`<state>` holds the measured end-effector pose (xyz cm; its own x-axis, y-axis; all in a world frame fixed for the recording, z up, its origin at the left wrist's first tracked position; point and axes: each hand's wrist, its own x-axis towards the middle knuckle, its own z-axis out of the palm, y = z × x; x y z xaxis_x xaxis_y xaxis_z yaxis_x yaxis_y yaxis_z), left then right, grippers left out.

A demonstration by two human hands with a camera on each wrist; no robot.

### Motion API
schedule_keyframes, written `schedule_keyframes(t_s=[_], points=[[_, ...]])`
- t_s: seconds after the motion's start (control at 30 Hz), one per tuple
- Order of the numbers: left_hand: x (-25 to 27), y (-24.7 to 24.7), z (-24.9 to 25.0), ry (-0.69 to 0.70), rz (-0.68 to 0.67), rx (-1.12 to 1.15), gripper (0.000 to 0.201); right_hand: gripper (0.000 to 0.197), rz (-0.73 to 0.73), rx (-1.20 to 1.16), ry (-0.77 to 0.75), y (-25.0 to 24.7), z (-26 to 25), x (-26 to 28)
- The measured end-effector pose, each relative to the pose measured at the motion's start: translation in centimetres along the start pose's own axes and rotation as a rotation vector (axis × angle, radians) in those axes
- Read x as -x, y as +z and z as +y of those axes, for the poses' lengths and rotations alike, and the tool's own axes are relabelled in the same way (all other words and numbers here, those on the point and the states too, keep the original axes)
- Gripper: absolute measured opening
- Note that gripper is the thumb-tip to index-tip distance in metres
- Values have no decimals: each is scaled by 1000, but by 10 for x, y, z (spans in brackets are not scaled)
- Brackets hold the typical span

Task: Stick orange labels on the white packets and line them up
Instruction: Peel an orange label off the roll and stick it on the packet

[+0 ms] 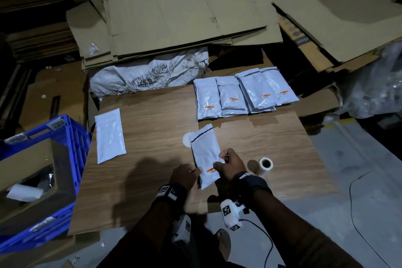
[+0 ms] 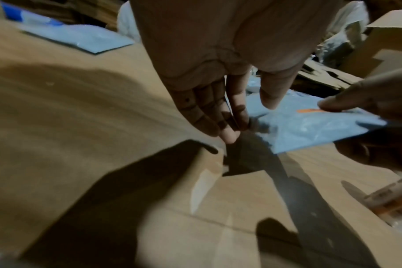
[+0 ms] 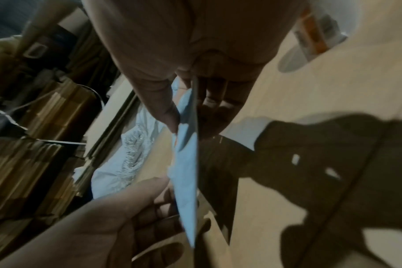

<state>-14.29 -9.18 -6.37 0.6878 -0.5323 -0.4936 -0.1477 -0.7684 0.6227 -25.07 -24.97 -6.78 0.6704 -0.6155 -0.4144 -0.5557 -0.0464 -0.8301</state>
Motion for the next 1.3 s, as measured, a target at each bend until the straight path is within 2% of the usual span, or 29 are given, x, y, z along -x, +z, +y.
schedule_keyframes(t_s=[0.07,0.2,0.3,0.37,0.53,0.63,0.73,0.97,1.3], points=[[2,-12,9,19,23,49,49,28,-12,-25,-48,-8,-14,5],[5,-30,24,62,98,278,28,36,-5,-74,-123,-19,-40,10],[3,-41,30,103,113,428,39,41,4,-116,-160,-24,-59,13],[3,-49,35,174,119,461,39,45,17,-126,-189,-24,-69,15],[2,-70,51,381,154,449,38,52,37,-161,-220,-25,-92,17],[-6,-81,60,448,121,487,43,46,76,-145,-241,-31,-103,13],[-18,-91,69,478,88,523,42,41,126,-86,-259,-41,-123,11],[-50,-110,81,548,124,481,47,30,208,-13,-297,-51,-148,-14],[-109,-120,95,523,125,345,58,34,256,-23,-186,-34,-158,-72]])
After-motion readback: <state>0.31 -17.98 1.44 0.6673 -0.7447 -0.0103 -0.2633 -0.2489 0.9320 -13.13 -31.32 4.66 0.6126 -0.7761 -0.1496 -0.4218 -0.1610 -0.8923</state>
